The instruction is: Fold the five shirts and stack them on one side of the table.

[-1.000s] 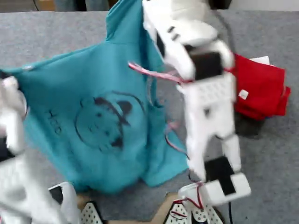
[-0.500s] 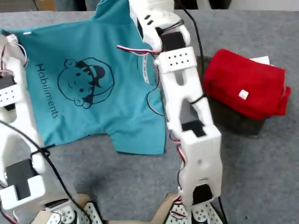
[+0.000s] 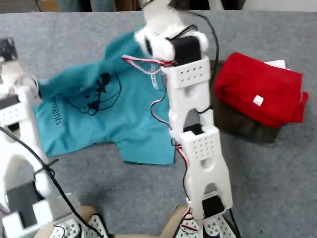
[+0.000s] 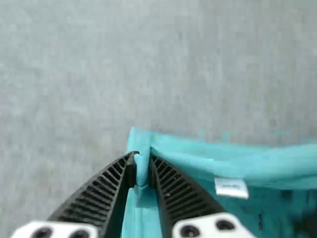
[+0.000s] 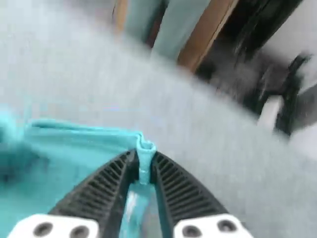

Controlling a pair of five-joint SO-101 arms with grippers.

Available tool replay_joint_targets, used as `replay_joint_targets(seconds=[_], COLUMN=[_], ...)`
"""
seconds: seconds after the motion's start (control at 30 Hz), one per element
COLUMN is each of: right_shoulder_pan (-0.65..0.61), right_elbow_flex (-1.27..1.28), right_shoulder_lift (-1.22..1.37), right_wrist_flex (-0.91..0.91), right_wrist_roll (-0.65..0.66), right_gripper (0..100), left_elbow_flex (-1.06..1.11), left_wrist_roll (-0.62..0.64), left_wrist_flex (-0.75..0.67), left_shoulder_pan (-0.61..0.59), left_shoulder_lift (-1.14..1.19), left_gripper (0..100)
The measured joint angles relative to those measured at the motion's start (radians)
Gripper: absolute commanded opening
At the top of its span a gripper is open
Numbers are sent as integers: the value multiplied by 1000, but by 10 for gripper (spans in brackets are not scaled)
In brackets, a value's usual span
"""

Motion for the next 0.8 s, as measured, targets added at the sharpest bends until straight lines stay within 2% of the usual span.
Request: replay_joint_targets(seconds=[0.13, 0.3, 0.53, 0.8], right_shoulder_pan=[11, -2, -46, -43], right_elbow_flex=[17, 224, 884, 1622], right_shoulder_lift=[-28, -189, -526, -790], right_wrist_flex=[55, 60, 51, -187], right_wrist_roll=[11, 11, 23, 21], right_gripper=[13, 13, 13, 13], left_elbow_flex=[207, 351, 385, 417], left_wrist_roll=[-81, -94, -101, -133], left_wrist_flex=[5, 8, 6, -40], left_shoulder_pan=[-18, -54, -115, -135], left_shoulder_lift=[-117, -183, -192, -192], left_gripper=[29, 29, 29, 29])
